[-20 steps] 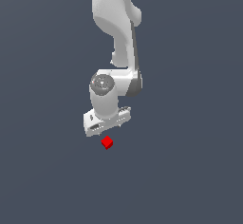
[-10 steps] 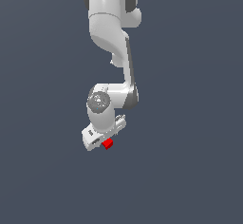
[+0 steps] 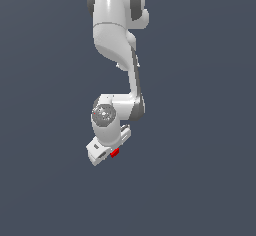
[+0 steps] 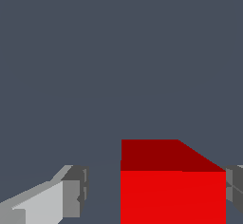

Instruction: Lift up the red cube by 0.2 meters.

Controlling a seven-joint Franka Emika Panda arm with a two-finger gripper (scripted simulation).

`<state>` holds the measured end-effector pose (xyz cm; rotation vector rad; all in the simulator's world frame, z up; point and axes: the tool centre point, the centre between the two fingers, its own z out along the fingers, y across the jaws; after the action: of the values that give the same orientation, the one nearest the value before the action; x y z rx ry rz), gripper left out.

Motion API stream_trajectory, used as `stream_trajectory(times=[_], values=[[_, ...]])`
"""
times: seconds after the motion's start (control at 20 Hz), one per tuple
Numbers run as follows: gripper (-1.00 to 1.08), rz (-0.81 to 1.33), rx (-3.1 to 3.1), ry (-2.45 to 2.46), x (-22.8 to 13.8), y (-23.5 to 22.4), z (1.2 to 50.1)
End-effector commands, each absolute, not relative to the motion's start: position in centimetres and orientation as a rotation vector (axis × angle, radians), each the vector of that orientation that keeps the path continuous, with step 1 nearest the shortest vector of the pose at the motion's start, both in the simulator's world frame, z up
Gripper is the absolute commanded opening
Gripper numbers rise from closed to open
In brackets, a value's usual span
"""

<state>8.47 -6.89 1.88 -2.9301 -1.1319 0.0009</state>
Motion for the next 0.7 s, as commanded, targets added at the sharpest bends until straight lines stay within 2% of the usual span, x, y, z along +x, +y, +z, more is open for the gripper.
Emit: stream_trajectory(times=[0.0,0.2,0.25,0.65], values=[[1.0,0.0,-2.928,-1.138,8.57,-6.88,1.85],[1.0,0.0,-2.932,-1.128,8.48,-6.84,2.0],[-1.0,0.0,-2.932,-1.128,8.48,-6.84,2.0],[-1.0,0.0,-2.932,-1.128,8.48,-6.84,2.0]])
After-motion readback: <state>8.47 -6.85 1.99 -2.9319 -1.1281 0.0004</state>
